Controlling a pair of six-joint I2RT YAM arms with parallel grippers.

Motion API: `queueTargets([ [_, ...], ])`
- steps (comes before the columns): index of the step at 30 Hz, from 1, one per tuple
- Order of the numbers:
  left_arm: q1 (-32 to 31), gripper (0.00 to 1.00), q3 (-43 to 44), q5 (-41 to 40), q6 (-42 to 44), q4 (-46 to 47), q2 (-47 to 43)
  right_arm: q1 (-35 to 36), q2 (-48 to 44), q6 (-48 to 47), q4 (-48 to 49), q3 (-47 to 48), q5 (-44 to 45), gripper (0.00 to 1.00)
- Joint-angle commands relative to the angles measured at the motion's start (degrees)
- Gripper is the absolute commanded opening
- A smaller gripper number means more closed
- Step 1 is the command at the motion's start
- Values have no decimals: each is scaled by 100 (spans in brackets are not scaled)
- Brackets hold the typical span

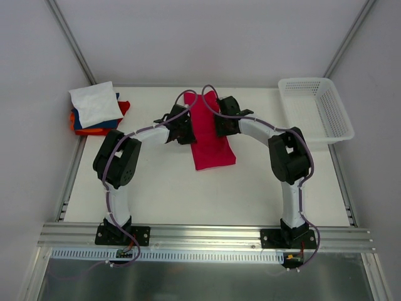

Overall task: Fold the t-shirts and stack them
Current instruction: Fold the tshirt

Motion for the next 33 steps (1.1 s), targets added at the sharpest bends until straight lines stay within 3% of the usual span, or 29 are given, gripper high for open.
queueTargets([
  [1, 169, 0, 154, -85, 111, -120, 152, -106, 12, -112, -151, 229, 111, 64],
  [2, 178, 0, 171, -85, 119, -129, 170, -115, -14, -121, -186, 229, 103, 68],
  [4, 186, 21, 171, -103, 128, -129, 170, -106, -93, -130, -204, 168, 137, 80],
  [5, 186, 45, 163, -129, 128, -138, 170, -115, -216, -121, -213, 141, 172, 85],
  [6, 195, 98, 154, -129, 146, -138, 144, -106, -286, -130, -230, 115, 190, 89],
  [7, 195, 99, 145, -112, 155, -129, 74, -106, -383, -147, -248, 45, 208, 94],
  [11, 195, 99, -126, -173, 137, -129, -295, -106, -1041, -156, -309, -227, 313, 99],
  [18, 143, 99, -829, -138, 23, -120, -1297, 86, -2166, 28, -283, -1114, 383, 100],
  [23, -243, 99, -1549, -261, -205, -129, -1991, 359, -2756, 239, -196, -1801, 489, 99],
  [24, -305, 99, -1621, -331, -223, -129, -2044, 429, -2800, 248, -178, -1976, 463, 87],
  [26, -454, 99, -1762, -340, -311, -129, -2071, 482, -2845, 422, -108, -2117, 367, 45],
  [27, -490, 99, -1780, -340, -320, -129, -2010, 517, -2845, 459, -64, -2257, 349, 11],
  [28, -551, 99, -1788, -340, -329, -129, -1975, 527, -2827, 494, 15, -2311, 331, 2],
  [33, -937, 99, -1692, -498, -373, -120, -1686, 597, -2687, 652, 191, -2504, 226, 0],
])
